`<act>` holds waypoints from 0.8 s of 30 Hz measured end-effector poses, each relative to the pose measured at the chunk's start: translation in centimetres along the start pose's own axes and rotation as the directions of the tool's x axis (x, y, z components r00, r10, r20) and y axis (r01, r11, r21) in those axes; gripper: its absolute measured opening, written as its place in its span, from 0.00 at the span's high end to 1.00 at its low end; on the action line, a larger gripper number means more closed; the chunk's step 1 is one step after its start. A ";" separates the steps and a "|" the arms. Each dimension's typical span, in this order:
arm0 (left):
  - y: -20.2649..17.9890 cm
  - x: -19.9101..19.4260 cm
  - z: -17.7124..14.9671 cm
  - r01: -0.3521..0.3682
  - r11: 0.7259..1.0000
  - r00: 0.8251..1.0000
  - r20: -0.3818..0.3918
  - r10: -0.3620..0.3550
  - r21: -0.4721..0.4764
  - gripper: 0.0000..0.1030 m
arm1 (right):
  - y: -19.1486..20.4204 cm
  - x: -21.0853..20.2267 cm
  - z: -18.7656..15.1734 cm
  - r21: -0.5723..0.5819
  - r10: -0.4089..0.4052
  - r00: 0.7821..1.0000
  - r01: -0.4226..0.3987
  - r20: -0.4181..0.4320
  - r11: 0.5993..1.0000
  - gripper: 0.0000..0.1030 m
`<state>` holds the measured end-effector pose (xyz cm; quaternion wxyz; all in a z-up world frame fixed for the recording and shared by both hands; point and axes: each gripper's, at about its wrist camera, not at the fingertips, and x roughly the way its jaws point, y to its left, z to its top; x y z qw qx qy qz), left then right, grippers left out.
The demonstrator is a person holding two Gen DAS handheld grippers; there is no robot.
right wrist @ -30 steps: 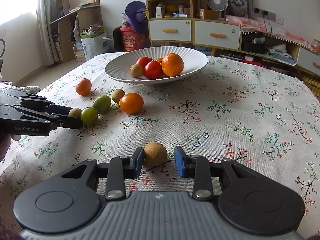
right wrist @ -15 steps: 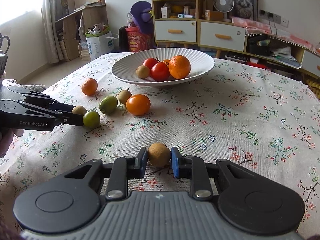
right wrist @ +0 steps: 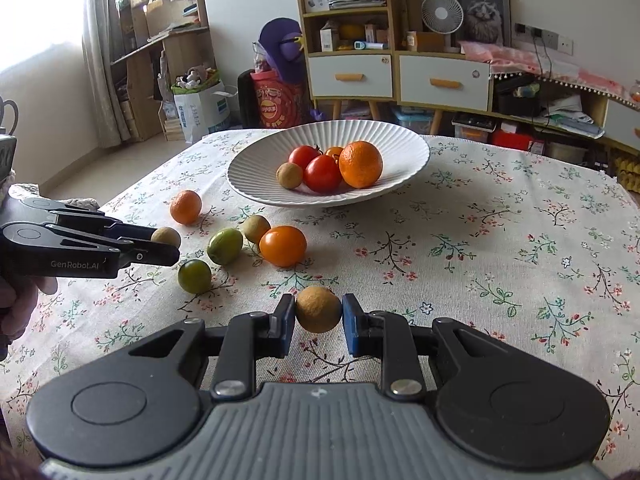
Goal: Organize fruits
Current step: 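Carry both fruits into the white plate and open both tools to release them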
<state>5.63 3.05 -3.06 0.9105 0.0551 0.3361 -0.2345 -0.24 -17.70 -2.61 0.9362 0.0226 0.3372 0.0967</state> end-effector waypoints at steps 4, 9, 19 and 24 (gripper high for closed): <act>-0.1 0.0 0.9 -0.004 1.000 1.000 0.003 0.004 -0.022 0.76 | -0.3 -0.1 1.1 0.020 0.008 1.000 -0.008 0.022 1.000 0.78; -0.3 0.3 2.1 -0.010 0.999 1.000 0.008 0.011 -0.046 0.76 | -0.5 0.3 2.3 0.018 0.005 0.999 -0.006 0.042 1.000 0.78; -1.0 1.3 4.6 -0.010 0.997 0.999 0.035 0.013 -0.075 0.76 | -0.9 1.0 4.0 -0.001 0.004 0.998 -0.004 0.062 1.000 0.78; -1.6 2.4 5.5 -0.006 0.998 1.000 0.024 0.008 -0.069 0.76 | -1.3 1.6 5.1 -0.006 0.002 0.997 -0.002 0.073 1.000 0.78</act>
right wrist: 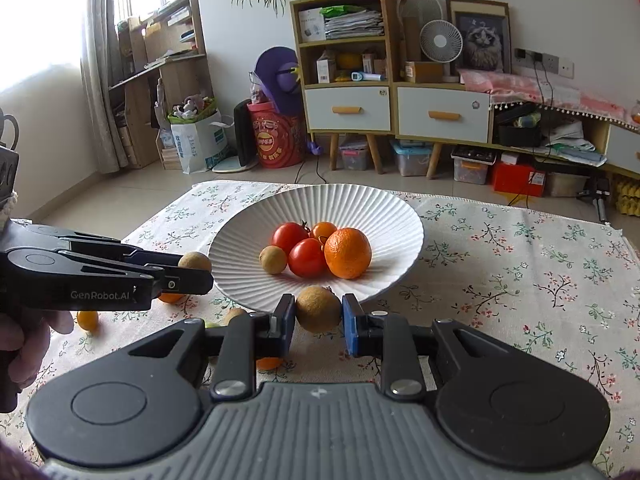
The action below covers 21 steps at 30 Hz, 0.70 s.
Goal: Organize fruits
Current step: 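Carry both fruits into the white plate and open both tools to release them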
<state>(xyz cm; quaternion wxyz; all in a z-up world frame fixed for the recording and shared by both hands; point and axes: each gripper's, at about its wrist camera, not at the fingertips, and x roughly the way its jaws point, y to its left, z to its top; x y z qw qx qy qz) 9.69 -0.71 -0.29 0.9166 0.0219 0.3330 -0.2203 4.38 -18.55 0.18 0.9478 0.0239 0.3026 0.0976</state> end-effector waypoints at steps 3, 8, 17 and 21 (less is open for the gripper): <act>-0.7 0.9 0.5 0.012 1.000 1.000 -0.012 -0.012 0.010 0.76 | -0.1 0.5 0.6 -0.002 0.009 1.000 -0.009 0.002 1.000 0.78; -1.9 2.3 1.0 0.033 0.999 0.999 -0.030 -0.032 0.035 0.76 | -0.8 1.4 1.4 0.024 0.058 0.998 -0.058 -0.012 0.998 0.78; -2.4 4.0 1.4 0.019 0.998 0.999 -0.047 -0.016 0.061 0.76 | -1.8 3.1 1.6 0.052 0.081 0.994 -0.078 -0.070 0.996 0.78; -2.2 4.7 1.6 0.008 0.998 0.997 -0.072 -0.004 0.057 0.76 | -2.1 3.8 1.6 0.064 0.080 0.993 -0.075 -0.089 0.995 0.78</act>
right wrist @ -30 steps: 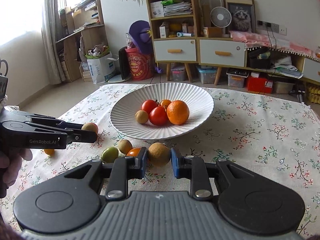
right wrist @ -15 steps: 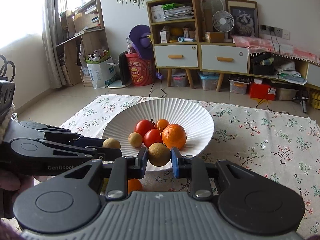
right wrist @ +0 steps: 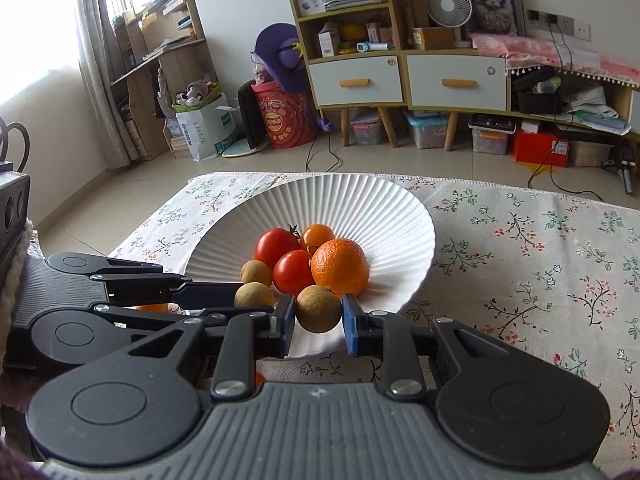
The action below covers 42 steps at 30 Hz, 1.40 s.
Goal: Organize fruits
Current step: 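Carry both fruits into the white plate and open both tools to release them, then withdraw both open tools from the plate toward the remaining fruit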
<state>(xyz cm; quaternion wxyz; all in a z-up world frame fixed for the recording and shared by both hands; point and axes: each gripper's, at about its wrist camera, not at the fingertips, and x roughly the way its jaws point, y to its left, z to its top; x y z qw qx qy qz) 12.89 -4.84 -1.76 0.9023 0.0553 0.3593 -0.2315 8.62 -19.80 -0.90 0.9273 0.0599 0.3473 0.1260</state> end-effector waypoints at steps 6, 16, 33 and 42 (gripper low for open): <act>0.3 -0.1 -0.1 0.001 1.000 1.000 -0.001 -0.001 -0.007 0.75 | -0.3 0.6 0.1 0.022 0.010 1.000 -0.010 -0.018 1.000 0.78; 0.4 -0.2 -0.1 0.004 1.000 1.000 0.002 -0.004 0.012 0.74 | -0.5 0.2 -0.1 0.041 0.009 1.000 -0.009 -0.005 0.999 0.72; 1.0 -3.6 -1.4 0.032 0.999 0.999 0.012 -0.032 0.001 0.48 | -0.4 -2.0 -0.9 0.060 0.008 1.000 -0.009 0.013 0.998 0.51; 1.5 -5.4 -2.6 0.043 0.999 0.999 0.002 -0.043 0.001 0.34 | 0.2 -2.8 -1.8 0.022 0.008 1.000 -0.009 0.010 1.000 0.39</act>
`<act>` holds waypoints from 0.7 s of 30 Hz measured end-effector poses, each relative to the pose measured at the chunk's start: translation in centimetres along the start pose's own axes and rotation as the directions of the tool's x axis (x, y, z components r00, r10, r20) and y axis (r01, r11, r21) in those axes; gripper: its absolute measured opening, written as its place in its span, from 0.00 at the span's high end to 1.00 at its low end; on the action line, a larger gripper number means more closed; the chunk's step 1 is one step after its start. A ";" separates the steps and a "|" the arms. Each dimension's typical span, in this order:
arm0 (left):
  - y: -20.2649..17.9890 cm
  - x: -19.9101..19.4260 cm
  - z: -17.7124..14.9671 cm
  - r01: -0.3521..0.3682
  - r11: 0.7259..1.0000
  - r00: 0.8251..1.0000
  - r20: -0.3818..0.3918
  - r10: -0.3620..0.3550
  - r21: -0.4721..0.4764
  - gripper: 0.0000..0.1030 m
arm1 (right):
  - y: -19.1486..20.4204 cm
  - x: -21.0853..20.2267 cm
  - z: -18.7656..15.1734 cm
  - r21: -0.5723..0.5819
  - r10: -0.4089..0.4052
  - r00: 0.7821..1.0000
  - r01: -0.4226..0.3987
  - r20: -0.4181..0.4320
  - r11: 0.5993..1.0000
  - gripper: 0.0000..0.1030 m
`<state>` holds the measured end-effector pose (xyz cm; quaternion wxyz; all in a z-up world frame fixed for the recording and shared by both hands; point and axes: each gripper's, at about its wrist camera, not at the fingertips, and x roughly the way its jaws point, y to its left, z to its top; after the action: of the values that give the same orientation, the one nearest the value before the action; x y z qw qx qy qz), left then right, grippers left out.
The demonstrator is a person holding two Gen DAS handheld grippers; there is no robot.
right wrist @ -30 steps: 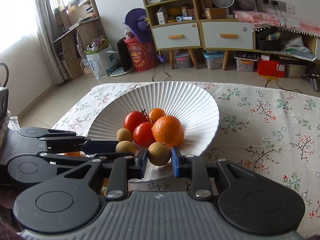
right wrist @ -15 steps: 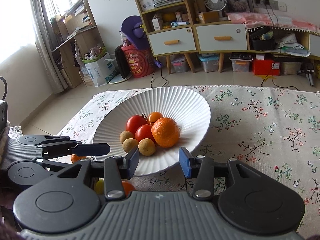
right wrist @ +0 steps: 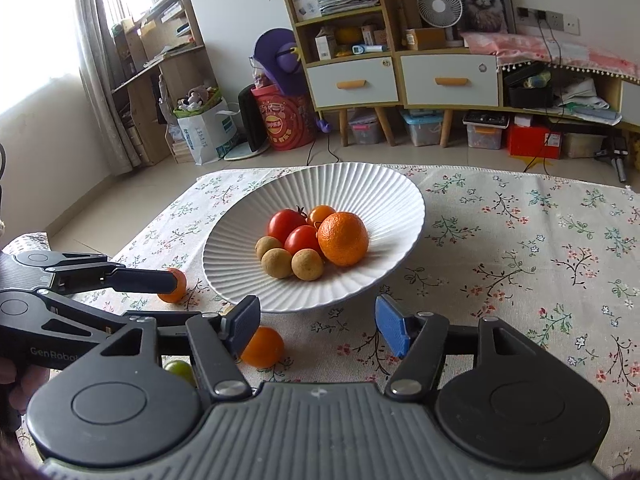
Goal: Organize fruits
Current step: 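Withdraw both open tools from the plate toward the remaining fruit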
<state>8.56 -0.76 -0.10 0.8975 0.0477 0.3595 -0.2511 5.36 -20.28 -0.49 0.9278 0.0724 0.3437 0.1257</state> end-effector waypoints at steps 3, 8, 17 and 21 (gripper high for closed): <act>0.2 -0.3 -0.5 0.002 1.000 1.000 -0.017 -0.002 -0.001 0.30 | 0.2 -0.1 -0.3 -0.008 0.006 1.000 -0.006 -0.013 1.000 0.37; 0.6 -0.7 -1.3 -0.006 1.000 0.999 -0.047 0.006 -0.003 0.23 | 0.5 -0.5 -0.8 -0.023 0.015 0.999 -0.016 -0.035 1.000 0.32; 1.6 -1.5 -2.9 -0.024 1.000 0.997 -0.079 0.023 -0.005 0.13 | 1.0 -1.0 -2.1 -0.038 0.007 0.999 -0.009 -0.052 0.999 0.21; 1.9 -1.7 -3.3 -0.028 1.000 0.995 -0.096 0.028 -0.002 0.13 | 0.9 -1.0 -2.5 -0.037 0.003 0.998 -0.005 -0.064 0.999 0.18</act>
<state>6.38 2.43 -1.52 0.8826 0.0632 0.4021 -0.2352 2.77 -19.60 -1.57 0.9174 0.0517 0.3704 0.1363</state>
